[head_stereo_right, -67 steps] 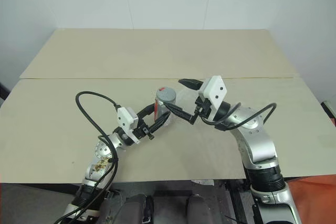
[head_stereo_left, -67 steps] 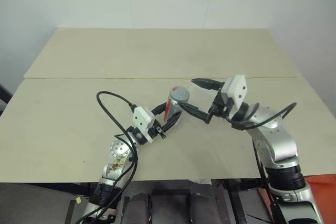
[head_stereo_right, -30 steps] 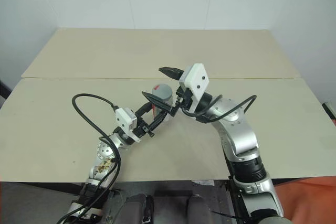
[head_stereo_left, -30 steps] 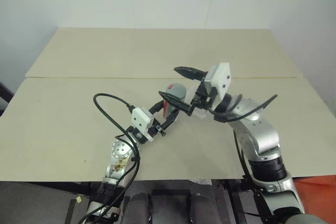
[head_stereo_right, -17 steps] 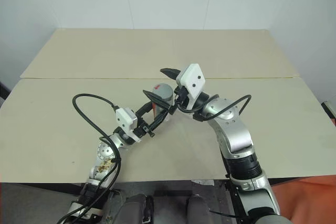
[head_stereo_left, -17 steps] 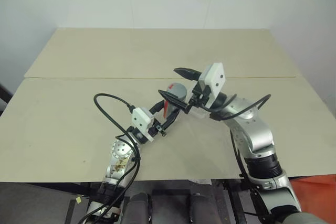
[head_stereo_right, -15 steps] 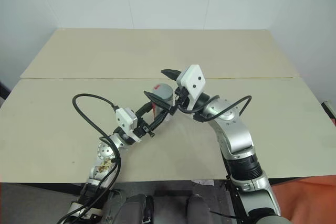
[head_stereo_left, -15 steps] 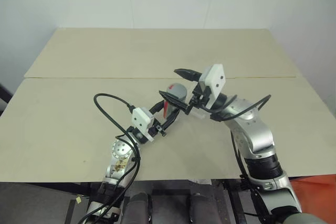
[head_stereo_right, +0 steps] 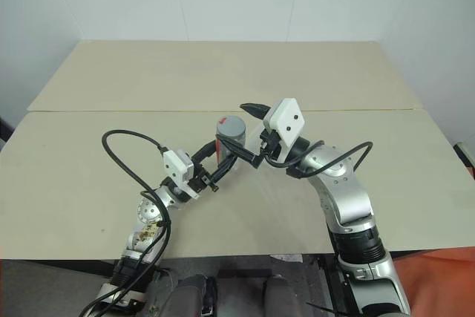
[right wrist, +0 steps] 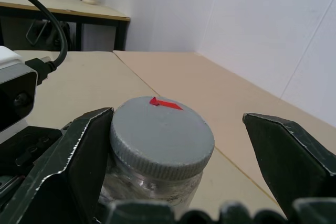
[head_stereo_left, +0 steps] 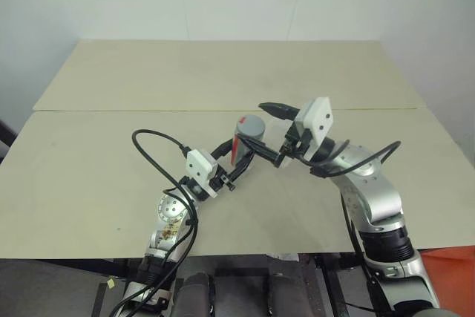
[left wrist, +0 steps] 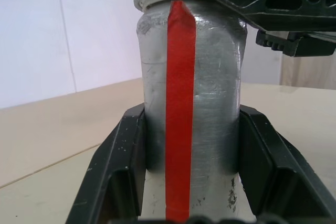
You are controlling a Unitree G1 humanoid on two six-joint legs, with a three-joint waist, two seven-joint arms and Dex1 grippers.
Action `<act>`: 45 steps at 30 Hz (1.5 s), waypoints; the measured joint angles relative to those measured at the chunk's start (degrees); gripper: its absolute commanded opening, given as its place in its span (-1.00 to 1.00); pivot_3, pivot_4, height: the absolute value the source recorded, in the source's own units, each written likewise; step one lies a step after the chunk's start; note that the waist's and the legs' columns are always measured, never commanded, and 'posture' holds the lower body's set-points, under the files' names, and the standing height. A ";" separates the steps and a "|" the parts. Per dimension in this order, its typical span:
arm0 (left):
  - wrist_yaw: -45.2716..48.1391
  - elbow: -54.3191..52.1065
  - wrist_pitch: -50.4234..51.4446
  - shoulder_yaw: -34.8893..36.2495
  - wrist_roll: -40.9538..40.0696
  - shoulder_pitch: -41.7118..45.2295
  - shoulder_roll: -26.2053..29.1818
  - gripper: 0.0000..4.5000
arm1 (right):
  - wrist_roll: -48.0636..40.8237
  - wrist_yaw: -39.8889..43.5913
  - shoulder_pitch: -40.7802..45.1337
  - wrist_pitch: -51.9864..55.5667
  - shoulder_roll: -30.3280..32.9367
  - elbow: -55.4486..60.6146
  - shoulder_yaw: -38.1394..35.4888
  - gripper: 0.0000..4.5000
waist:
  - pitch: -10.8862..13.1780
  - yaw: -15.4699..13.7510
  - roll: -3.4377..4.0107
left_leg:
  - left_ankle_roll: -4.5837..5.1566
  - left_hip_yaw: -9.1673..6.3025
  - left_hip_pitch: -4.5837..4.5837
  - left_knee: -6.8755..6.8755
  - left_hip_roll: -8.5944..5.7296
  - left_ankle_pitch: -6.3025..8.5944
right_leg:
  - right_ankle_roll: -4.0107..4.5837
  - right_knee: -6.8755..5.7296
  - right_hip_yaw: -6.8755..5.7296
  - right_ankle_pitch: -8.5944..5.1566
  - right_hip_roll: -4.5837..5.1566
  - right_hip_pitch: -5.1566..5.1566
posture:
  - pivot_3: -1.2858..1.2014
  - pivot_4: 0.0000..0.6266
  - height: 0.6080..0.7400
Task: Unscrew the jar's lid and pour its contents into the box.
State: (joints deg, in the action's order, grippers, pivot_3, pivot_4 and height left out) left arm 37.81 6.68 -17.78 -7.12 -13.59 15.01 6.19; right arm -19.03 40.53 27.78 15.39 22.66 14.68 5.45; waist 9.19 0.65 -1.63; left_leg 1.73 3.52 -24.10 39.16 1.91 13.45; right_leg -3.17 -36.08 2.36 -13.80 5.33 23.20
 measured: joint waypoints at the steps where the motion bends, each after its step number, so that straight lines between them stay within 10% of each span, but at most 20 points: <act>1: 0.04 0.03 -0.01 0.01 0.00 0.00 0.02 -0.09 | -0.22 0.22 -0.15 -0.03 0.27 0.02 -0.15 0.99 | 0.00 0.00 0.00 | 0.00 0.00 0.00 0.00 0.00 0.00 | 0.00 0.00 0.00 0.00 0.00 0.00 | 0.03 -0.52 1.00; 45: 1.23 0.69 -1.06 0.57 -0.06 0.00 -0.31 -0.09 | -5.83 2.69 1.83 6.81 0.30 1.71 -0.63 0.99 | 0.00 -0.05 0.00 | 0.00 -0.01 -0.01 0.00 0.00 0.00 | 0.00 0.01 0.01 0.00 0.01 -0.01 | 0.03 -0.52 1.00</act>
State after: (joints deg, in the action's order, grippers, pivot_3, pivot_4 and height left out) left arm 39.05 7.37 -18.84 -6.55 -13.65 15.01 5.88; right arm -24.86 43.22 29.60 22.21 22.96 16.39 4.81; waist 9.19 0.61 -1.63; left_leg 1.73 3.51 -24.10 39.16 1.90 13.45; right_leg -3.17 -36.07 2.37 -13.80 5.34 23.20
